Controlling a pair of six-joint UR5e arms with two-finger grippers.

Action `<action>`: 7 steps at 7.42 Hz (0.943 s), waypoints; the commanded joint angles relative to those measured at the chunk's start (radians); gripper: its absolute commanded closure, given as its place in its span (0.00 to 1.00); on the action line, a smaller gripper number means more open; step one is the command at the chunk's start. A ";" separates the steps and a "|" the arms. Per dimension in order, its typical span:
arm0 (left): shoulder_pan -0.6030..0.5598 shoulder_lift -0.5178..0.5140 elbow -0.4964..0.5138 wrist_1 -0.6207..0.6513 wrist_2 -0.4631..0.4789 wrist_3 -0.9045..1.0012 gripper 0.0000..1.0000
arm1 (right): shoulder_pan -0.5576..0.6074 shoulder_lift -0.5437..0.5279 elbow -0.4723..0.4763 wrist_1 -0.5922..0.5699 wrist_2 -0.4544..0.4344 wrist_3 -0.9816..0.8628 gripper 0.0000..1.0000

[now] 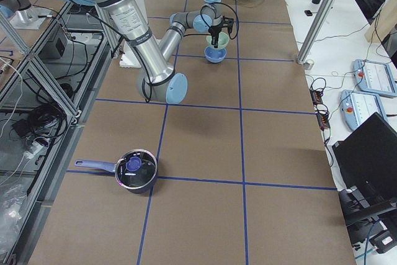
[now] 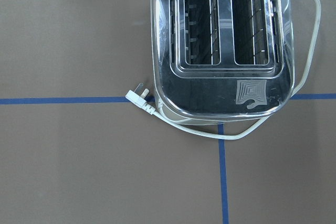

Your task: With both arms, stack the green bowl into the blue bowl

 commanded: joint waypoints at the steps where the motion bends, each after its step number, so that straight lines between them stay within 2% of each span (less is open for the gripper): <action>1: 0.000 0.001 0.000 -0.001 0.000 0.001 0.02 | -0.012 -0.009 -0.031 0.006 -0.013 -0.006 1.00; 7: 0.002 0.001 0.001 -0.018 0.002 -0.005 0.02 | -0.022 -0.012 -0.107 0.082 -0.018 -0.007 1.00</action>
